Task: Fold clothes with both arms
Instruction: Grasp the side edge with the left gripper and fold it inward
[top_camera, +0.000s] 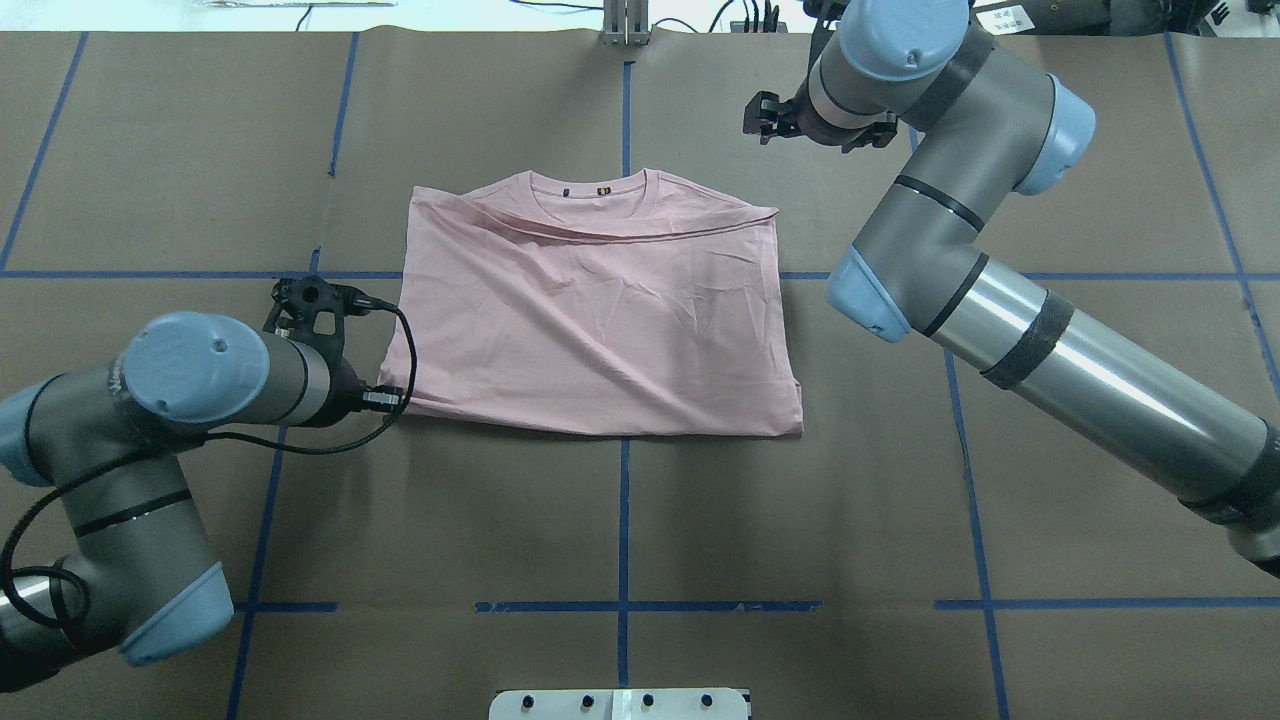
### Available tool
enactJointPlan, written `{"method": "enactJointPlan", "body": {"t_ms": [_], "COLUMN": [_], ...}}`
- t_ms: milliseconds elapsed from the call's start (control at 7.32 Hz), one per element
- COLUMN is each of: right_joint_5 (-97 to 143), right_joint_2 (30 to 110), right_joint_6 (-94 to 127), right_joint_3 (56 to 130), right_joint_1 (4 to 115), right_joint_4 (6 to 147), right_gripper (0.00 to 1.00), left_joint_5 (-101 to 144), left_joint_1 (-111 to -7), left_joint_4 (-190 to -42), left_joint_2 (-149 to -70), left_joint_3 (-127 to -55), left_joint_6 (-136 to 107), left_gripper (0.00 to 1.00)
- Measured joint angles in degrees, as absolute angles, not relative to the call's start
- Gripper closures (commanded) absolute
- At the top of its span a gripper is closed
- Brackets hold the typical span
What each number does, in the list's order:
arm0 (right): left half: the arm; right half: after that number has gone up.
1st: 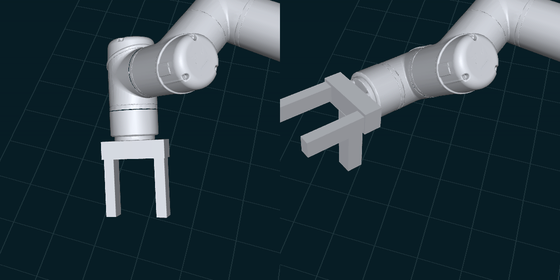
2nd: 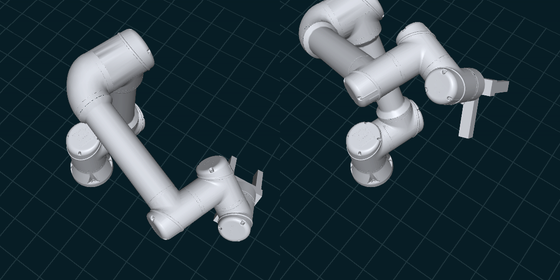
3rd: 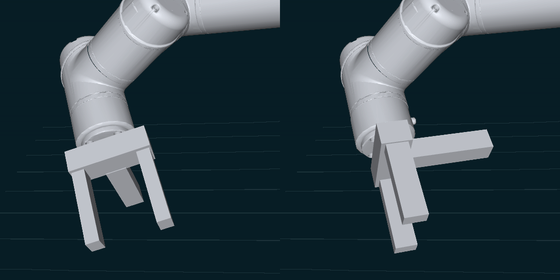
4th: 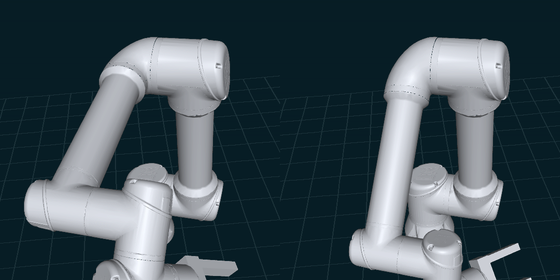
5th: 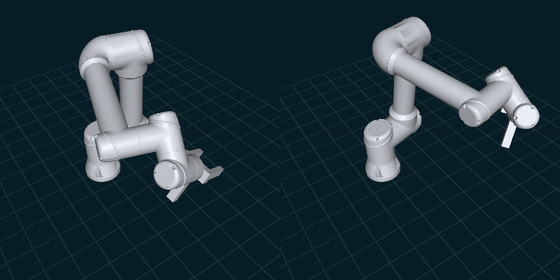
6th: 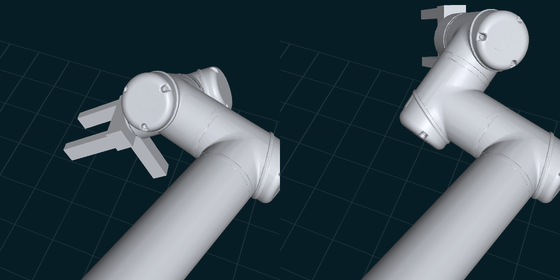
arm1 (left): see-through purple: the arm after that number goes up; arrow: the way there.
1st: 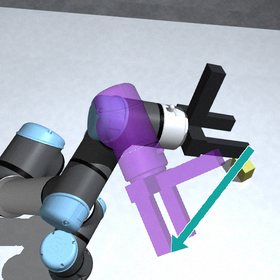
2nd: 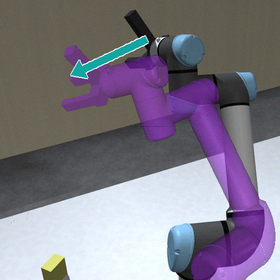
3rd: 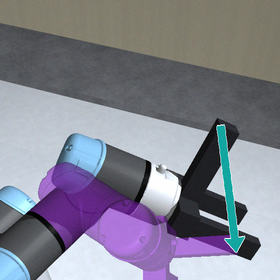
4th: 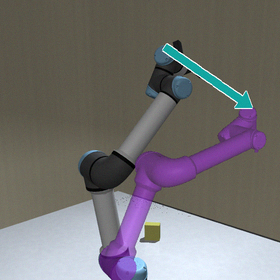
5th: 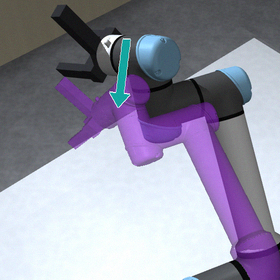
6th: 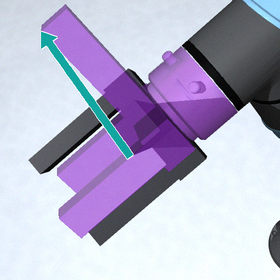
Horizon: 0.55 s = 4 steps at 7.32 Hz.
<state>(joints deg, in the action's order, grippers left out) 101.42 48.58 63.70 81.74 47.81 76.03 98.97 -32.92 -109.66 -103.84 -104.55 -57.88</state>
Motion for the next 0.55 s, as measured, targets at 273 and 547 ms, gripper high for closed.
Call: {"method": "enactJointPlan", "body": {"t_ms": [273, 547], "right_joint_5": [101.4, 101.3], "right_joint_2": [48.6, 48.6], "right_joint_6": [63.9, 64.1], "right_joint_3": [81.7, 81.7], "right_joint_1": [47.8, 47.8], "right_joint_4": [76.0, 76.0], "right_gripper": [0.00, 0.00], "left_joint_5": [99.1, 99.1], "left_joint_1": [-41.5, -49.6], "left_joint_4": [-111.5, -118.1], "left_joint_2": [-106.4, -115.2], "left_joint_3": [-97.2, -81.5], "left_joint_6": [-47.0, -39.2], "left_gripper": [1.00, 1.00]}}
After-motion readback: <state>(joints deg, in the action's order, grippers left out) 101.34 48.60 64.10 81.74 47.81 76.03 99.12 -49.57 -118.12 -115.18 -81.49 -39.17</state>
